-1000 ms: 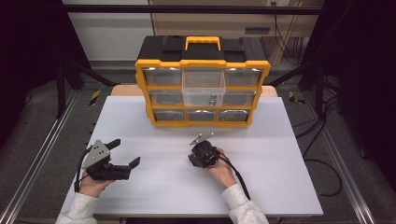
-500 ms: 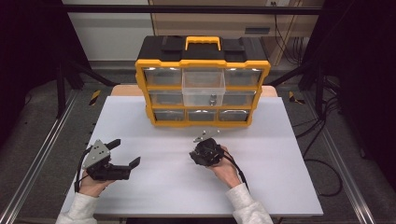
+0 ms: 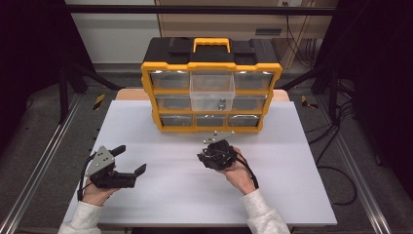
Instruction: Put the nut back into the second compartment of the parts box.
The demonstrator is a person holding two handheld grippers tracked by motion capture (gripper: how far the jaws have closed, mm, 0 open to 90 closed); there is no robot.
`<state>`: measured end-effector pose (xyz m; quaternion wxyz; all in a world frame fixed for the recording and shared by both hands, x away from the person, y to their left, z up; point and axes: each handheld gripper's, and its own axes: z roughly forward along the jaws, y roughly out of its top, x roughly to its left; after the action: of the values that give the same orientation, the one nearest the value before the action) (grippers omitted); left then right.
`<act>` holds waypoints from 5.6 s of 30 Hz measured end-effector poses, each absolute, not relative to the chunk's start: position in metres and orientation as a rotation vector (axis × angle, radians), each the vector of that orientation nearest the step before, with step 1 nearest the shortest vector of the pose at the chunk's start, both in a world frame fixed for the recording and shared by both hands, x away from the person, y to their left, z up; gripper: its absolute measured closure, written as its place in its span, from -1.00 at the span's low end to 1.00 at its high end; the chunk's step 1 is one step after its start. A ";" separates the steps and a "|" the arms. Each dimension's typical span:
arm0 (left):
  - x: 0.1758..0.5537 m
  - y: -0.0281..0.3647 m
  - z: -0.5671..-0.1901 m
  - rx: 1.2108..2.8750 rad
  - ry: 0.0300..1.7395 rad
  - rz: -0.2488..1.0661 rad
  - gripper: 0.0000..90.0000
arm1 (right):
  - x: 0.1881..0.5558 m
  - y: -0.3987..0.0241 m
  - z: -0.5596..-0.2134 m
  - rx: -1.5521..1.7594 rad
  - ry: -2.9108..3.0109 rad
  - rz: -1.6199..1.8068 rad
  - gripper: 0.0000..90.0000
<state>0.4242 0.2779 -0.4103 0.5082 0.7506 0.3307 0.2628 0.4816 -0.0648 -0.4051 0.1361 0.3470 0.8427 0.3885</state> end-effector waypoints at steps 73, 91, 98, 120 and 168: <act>0.424 0.277 -0.411 1.808 0.798 0.631 -0.95 | 0.468 -0.117 -0.258 0.907 2.121 1.361 0.56; 0.424 0.278 -0.410 1.807 0.801 0.631 -0.96 | 0.473 -0.117 -0.226 0.889 2.066 1.384 0.56; 0.424 0.278 -0.410 1.807 0.800 0.630 -0.96 | 0.479 -0.114 -0.216 0.901 2.047 1.376 0.56; 0.425 0.278 -0.410 1.802 0.798 0.628 -0.96 | 0.510 -0.098 -0.203 0.951 2.022 1.335 0.56; 0.425 0.279 -0.410 1.800 0.799 0.627 -0.96 | 0.547 -0.075 -0.227 1.069 2.078 1.158 0.54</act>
<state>0.4245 0.2786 -0.4098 0.5119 0.7481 0.3322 0.2606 0.5469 -0.0747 -0.2273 0.2638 0.3954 0.7685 0.4283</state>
